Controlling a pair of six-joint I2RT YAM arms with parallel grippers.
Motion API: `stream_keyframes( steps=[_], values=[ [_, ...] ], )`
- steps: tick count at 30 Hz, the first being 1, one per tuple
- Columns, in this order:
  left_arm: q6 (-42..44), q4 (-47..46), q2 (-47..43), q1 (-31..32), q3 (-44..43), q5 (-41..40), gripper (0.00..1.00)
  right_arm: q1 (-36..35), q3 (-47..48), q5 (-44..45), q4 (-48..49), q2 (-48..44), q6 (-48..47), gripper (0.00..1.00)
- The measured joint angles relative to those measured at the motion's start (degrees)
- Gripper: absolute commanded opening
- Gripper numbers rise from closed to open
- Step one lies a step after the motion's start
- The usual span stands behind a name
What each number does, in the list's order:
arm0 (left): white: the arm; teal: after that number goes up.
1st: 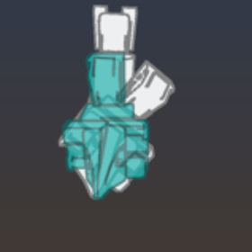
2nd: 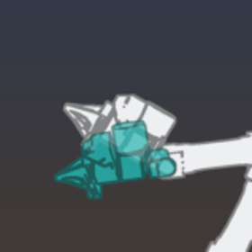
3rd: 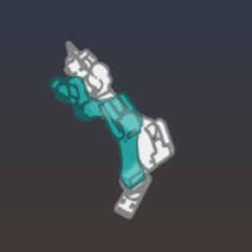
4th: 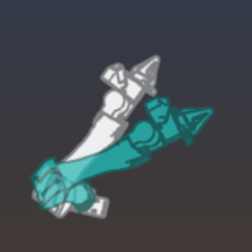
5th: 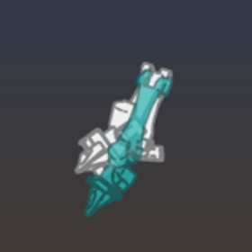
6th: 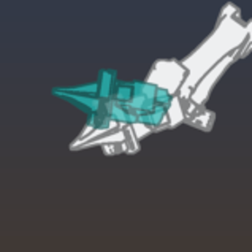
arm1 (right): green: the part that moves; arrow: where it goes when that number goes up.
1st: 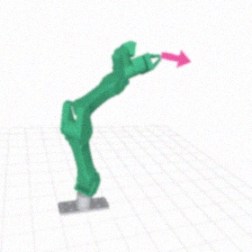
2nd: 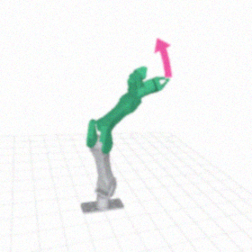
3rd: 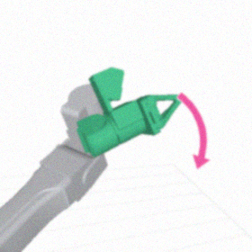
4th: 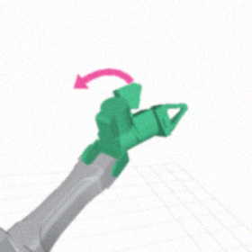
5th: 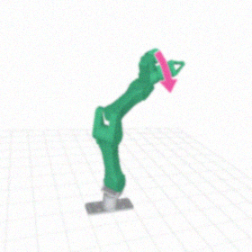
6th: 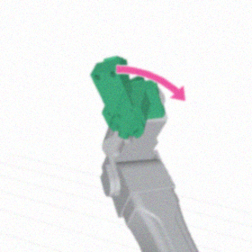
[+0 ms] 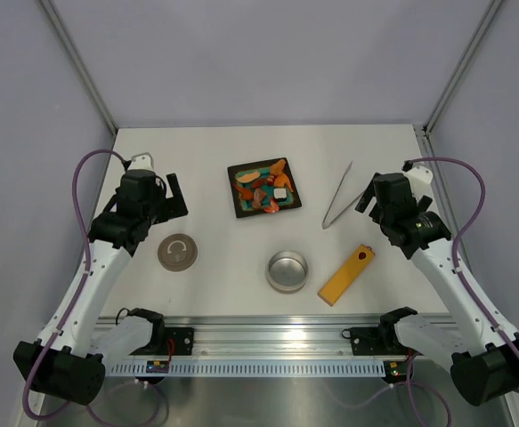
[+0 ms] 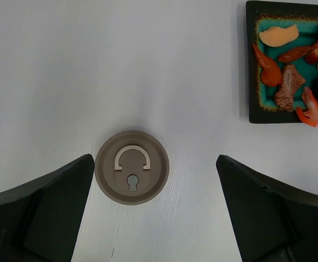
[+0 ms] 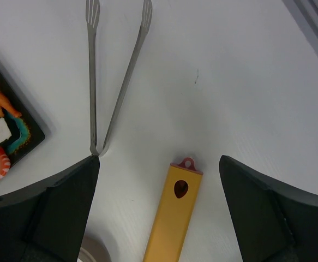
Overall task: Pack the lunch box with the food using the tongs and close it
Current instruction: Pick up the clamp at the center of the board.
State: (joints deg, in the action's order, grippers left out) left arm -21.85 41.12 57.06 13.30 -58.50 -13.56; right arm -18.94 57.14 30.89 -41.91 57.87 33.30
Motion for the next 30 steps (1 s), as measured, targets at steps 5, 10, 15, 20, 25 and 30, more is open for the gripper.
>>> stream_keyframes(
  steps=[5,10,15,20,25,30],
  values=[
    [0.00,0.04,0.00,0.00,0.00,0.57,0.99,0.00,-1.09,0.00,-0.11,0.02,0.09,0.99],
    [0.00,0.11,0.00,0.00,0.00,1.18,0.99,0.00,-1.14,-0.83,-0.11,0.44,-0.02,0.99],
    [-0.02,0.50,0.00,0.00,0.00,1.81,0.99,-0.02,-1.14,-4.04,0.48,3.04,-0.07,0.99],
    [0.00,1.60,-0.11,0.00,0.00,2.10,0.99,0.00,1.38,-7.04,0.48,13.40,-0.07,0.99],
    [0.00,2.29,-1.27,0.00,0.11,2.47,0.99,0.59,6.64,-10.67,1.51,25.11,-0.07,0.99],
    [-0.02,2.40,-2.21,0.00,1.18,2.89,0.99,3.54,11.87,-14.88,4.57,34.18,-0.04,1.00]
  ],
)
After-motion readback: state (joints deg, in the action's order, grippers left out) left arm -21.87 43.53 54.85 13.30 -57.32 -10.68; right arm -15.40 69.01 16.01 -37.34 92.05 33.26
